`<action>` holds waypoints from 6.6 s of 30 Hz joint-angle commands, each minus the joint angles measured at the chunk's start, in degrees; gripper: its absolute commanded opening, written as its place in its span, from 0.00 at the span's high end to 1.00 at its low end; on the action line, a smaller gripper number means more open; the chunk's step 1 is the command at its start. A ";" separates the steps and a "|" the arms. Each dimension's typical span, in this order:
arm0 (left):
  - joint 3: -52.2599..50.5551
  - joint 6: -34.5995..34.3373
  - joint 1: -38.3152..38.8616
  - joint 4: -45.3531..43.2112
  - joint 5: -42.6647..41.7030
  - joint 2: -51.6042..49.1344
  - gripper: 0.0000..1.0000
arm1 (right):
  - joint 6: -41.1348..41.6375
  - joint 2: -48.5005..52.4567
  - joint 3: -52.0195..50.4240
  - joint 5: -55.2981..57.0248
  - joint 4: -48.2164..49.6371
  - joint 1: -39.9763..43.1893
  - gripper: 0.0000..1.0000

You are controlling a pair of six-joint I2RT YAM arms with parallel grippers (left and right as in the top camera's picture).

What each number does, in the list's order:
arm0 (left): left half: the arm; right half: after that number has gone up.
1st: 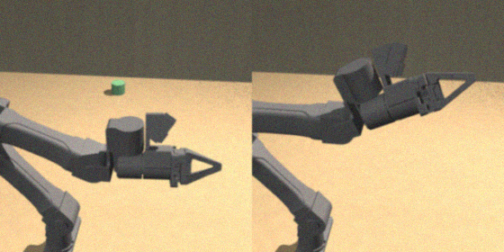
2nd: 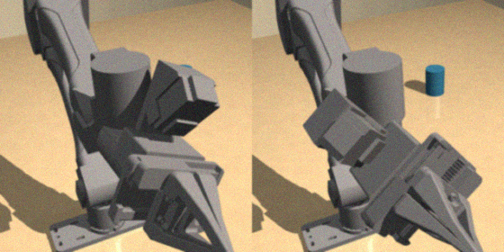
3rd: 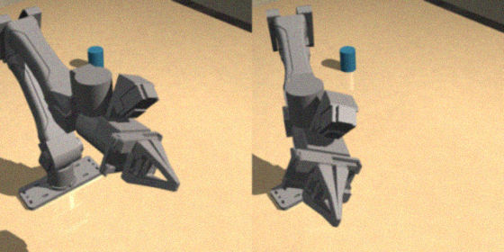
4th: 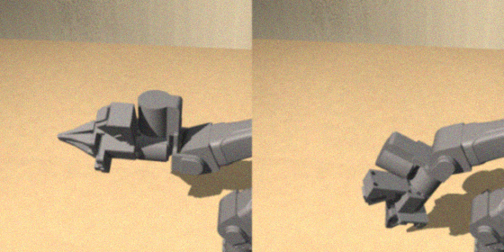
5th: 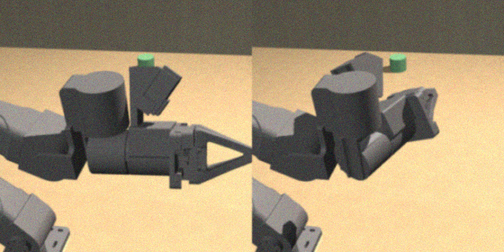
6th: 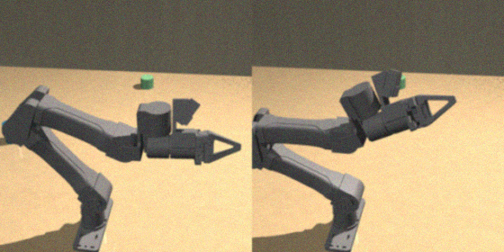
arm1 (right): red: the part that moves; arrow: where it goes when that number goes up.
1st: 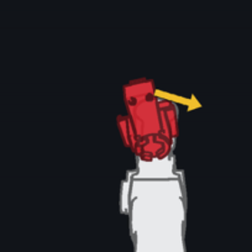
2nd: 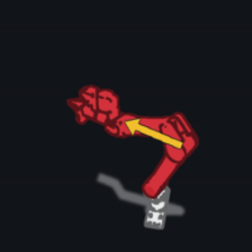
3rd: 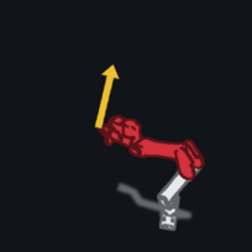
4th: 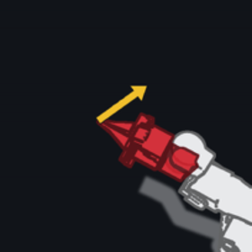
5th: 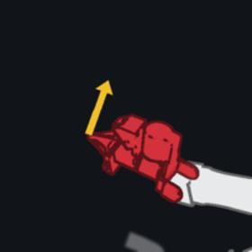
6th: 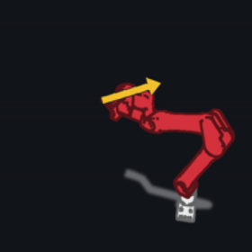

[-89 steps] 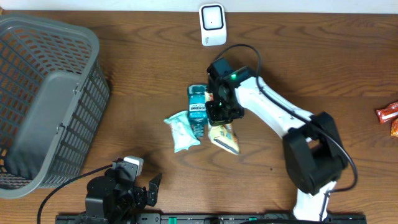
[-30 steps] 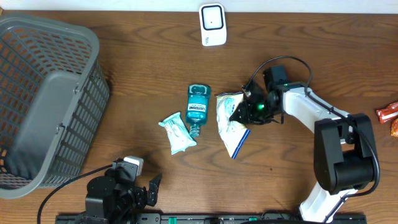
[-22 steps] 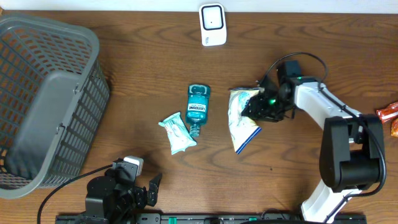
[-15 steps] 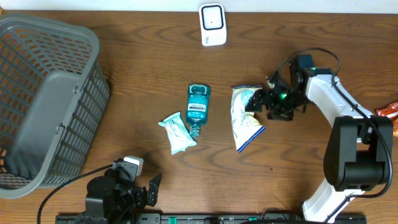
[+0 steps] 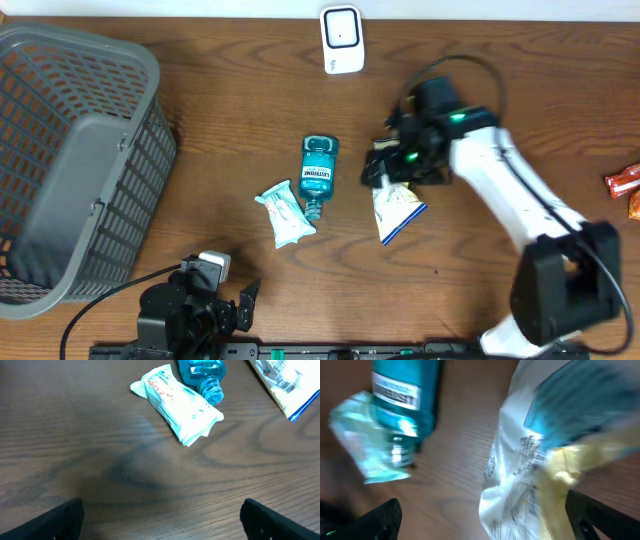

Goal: Scan the item barcode

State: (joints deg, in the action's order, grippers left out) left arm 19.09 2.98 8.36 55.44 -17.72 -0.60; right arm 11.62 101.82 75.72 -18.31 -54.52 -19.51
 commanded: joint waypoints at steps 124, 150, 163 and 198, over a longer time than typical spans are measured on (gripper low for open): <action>0.09 -0.09 0.02 0.72 -0.26 0.26 0.01 | -69.24 28.17 25.64 34.80 74.49 -9.40 0.99; 0.09 -0.09 0.04 0.72 -0.26 0.26 0.01 | -79.62 41.35 39.80 44.81 79.45 -5.86 0.99; 0.09 -0.09 0.04 0.72 -0.26 0.26 0.01 | -50.10 26.95 39.78 58.27 36.54 13.49 0.99; 0.09 -0.09 0.04 0.72 -0.26 0.26 0.01 | -11.30 16.63 38.82 43.56 12.94 35.34 0.01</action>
State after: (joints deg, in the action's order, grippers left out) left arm 19.09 2.98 8.36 55.44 -17.72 -0.60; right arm -1.96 127.22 114.26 34.54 -41.19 19.66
